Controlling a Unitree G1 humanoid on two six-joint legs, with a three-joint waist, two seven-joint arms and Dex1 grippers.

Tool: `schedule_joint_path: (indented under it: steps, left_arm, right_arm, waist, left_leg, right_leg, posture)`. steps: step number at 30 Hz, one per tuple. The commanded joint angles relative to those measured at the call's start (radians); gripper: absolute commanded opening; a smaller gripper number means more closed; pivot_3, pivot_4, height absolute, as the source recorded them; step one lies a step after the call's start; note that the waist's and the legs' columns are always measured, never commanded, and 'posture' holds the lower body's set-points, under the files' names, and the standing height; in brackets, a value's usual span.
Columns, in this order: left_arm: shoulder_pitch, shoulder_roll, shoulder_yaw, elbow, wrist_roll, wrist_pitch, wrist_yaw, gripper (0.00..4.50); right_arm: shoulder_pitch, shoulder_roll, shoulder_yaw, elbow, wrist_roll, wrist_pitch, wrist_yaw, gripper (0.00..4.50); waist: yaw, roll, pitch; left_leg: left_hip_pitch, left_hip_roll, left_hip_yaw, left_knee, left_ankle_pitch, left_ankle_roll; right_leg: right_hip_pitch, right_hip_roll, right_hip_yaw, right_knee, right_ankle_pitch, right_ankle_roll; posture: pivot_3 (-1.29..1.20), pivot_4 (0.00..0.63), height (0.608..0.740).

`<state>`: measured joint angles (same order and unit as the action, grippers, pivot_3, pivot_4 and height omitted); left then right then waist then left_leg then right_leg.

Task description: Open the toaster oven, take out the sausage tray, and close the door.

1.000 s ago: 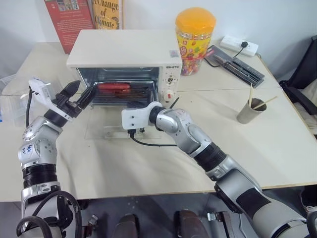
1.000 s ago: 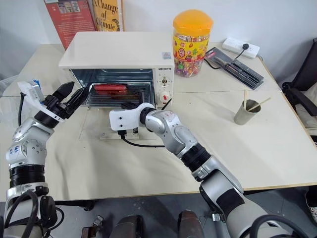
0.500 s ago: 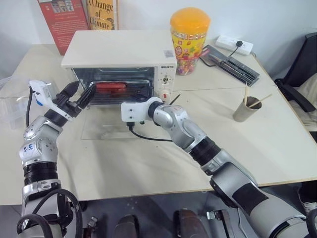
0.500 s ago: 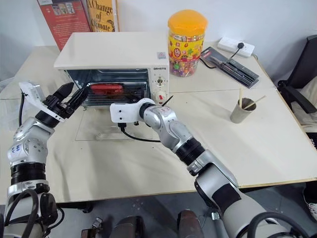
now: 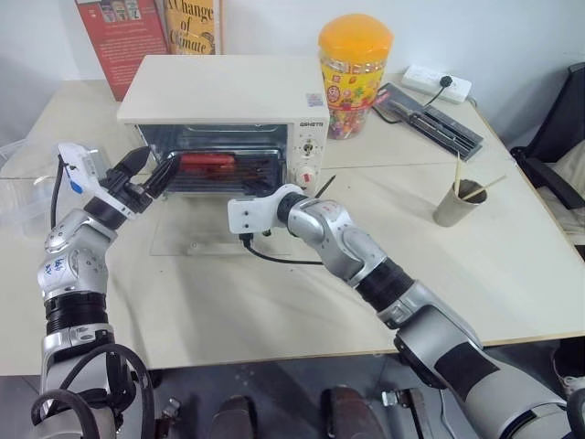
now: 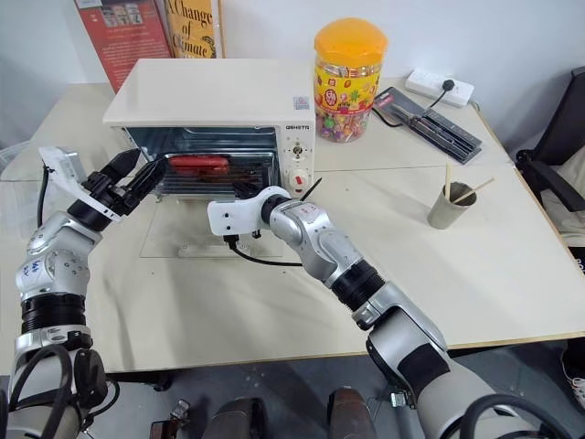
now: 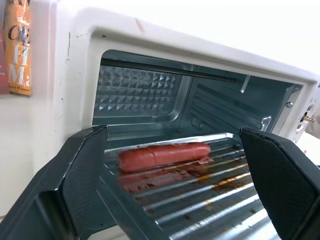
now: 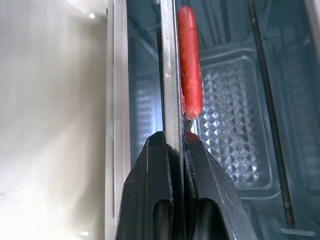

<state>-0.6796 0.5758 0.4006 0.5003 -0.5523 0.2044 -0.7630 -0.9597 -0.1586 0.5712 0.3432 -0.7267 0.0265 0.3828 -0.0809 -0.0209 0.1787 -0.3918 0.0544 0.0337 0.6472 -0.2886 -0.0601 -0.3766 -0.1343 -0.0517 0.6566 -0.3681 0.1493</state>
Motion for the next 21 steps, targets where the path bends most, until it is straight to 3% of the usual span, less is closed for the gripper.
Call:
schedule_joint_path:
  steps: [1, 12, 16, 21]
  left_arm:
    - [-0.030, 0.036, 0.026, 0.016, 0.008, -0.025, 0.006, 4.50]
    - [-0.005, 0.058, 0.026, -0.020, -0.007, 0.017, -0.024, 4.50]
    - [0.043, 0.099, 0.032, -0.101, -0.040, 0.129, -0.035, 4.50]
    - [0.217, 0.188, 0.116, -0.351, -0.209, 0.443, -0.033, 4.50]
  right_arm:
    - [0.047, -0.046, -0.011, -0.117, -0.010, -0.043, -0.009, 0.01]
    - [0.167, -0.125, -0.043, -0.283, -0.005, -0.105, -0.015, 0.01]
    - [0.195, -0.151, -0.055, -0.324, 0.008, -0.128, -0.004, 0.01]
    - [0.229, -0.193, -0.081, -0.377, 0.032, -0.193, -0.017, 0.01]
  waist:
    - [0.005, 0.000, 0.000]
    - [0.008, 0.000, 0.000]
    - [0.005, -0.001, 0.000]
    - [0.000, -0.001, 0.001]
  left_leg:
    - [0.000, 0.000, 0.000, 0.000, 0.000, 0.000]
    - [0.000, 0.000, 0.000, 0.000, 0.000, 0.000]
    - [0.000, 0.000, 0.000, 0.000, 0.000, 0.000]
    - [0.000, 0.000, 0.000, -0.002, 0.000, 0.000]
  right_leg:
    - [0.000, 0.000, 0.000, 0.000, 0.000, 0.000]
    - [0.000, 0.000, 0.000, 0.000, 0.000, 0.000]
    - [0.000, 0.000, 0.000, 0.000, 0.000, 0.000]
    - [0.000, 0.000, 0.000, -0.001, 0.000, 0.000]
  posture:
    - [0.00, 0.150, 0.740]
    - [0.00, 0.150, 0.740]
    - [0.00, 0.150, 0.740]
    - [0.00, 0.150, 0.740]
